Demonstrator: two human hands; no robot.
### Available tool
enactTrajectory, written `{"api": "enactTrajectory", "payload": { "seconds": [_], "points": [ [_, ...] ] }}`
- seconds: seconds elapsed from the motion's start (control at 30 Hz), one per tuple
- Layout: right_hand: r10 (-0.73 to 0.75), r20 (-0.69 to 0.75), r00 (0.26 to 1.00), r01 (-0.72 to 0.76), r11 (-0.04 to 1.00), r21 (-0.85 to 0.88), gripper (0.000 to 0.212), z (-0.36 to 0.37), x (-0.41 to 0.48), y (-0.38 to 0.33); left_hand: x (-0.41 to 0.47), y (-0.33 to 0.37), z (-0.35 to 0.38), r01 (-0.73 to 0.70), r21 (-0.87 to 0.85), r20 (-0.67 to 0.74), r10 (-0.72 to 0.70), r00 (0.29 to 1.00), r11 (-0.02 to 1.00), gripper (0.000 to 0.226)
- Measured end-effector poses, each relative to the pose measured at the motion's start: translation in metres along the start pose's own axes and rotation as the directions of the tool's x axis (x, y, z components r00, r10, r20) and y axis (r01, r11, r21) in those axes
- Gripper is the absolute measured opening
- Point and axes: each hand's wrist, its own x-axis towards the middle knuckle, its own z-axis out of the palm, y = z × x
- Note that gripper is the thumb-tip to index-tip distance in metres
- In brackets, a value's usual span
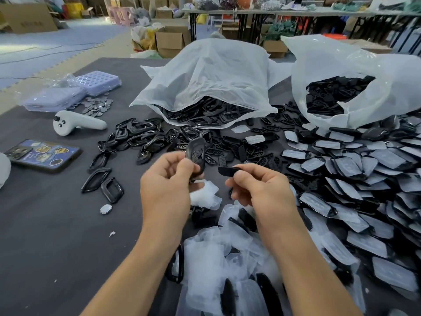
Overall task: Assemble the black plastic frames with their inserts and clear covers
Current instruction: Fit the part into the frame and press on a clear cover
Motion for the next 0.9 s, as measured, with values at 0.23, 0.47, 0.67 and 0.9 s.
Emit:
{"api": "enactTrajectory", "payload": {
  "seconds": [0.23, 0.47, 0.67, 0.9],
  "points": [
    [0.000, 0.079, 0.997, -0.011, 0.991, 0.134, 0.017, 0.0049, -0.0030, 0.0010, -0.0135, -0.0078, -0.0093, 0.325, -0.227, 0.177, -0.289, 0.941, 0.918, 0.021],
    [-0.025, 0.068, 0.997, 0.019, 0.995, 0.093, 0.013, 0.0043, -0.0020, 0.0017, -0.0107, -0.0048, -0.0106, 0.245, -0.170, 0.270, -0.194, 0.943, 0.954, 0.017],
    [-0.129, 0.104, 0.986, 0.132, 0.991, -0.016, 0.023, 0.0013, -0.0024, 0.0036, -0.0149, -0.0048, -0.0116, 0.173, -0.062, 0.314, -0.145, 0.938, 0.983, 0.025],
    [-0.108, 0.193, 0.975, 0.097, 0.993, 0.068, 0.036, -0.0014, -0.0035, -0.0005, -0.0161, -0.0043, -0.0096, 0.182, -0.072, 0.228, -0.162, 0.960, 0.981, 0.020]
  ]
}}
